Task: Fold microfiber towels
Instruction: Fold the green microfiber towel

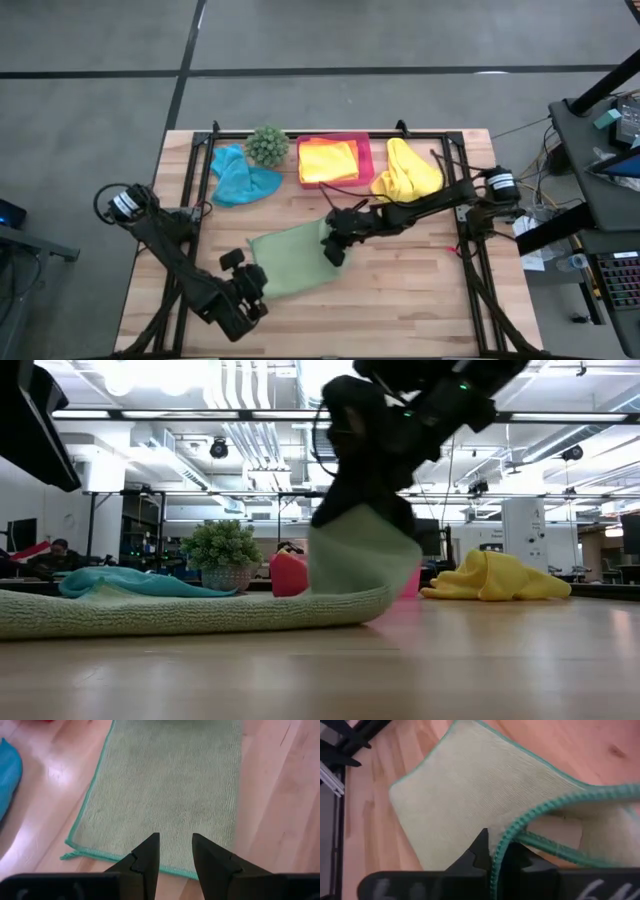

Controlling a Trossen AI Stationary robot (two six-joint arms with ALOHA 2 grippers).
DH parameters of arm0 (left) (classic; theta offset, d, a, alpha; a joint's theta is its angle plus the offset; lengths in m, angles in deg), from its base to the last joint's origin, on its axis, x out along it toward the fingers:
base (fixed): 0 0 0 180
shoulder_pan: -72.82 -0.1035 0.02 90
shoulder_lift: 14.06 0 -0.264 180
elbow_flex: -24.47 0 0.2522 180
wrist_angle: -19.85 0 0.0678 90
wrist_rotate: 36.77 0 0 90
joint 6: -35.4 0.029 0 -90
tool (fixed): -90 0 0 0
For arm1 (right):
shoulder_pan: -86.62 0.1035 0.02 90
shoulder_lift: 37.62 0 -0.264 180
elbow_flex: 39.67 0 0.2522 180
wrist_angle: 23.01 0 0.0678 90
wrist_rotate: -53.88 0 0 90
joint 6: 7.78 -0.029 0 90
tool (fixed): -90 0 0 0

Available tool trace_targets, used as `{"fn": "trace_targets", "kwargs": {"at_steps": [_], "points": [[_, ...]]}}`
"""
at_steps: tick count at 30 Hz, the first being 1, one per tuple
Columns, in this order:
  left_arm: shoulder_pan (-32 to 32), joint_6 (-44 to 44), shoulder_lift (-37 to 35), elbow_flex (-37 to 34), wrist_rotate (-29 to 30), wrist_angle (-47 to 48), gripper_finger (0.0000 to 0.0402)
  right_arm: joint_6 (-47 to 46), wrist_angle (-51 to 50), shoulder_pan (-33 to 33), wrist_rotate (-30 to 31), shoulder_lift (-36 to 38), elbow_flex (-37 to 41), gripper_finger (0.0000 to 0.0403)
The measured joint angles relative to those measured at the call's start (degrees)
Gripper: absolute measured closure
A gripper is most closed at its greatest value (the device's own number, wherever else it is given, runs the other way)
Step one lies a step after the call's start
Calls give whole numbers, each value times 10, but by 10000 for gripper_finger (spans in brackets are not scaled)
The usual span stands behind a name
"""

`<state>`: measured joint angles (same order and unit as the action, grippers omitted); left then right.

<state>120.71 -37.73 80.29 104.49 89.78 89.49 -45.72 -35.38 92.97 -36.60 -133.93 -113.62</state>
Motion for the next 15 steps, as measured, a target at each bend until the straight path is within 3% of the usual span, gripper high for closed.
{"fn": "trace_targets", "kwargs": {"at_steps": [15], "points": [[37,-34,-1,0,1,7,301,48,-16,21,-12,-157,-201,394]]}}
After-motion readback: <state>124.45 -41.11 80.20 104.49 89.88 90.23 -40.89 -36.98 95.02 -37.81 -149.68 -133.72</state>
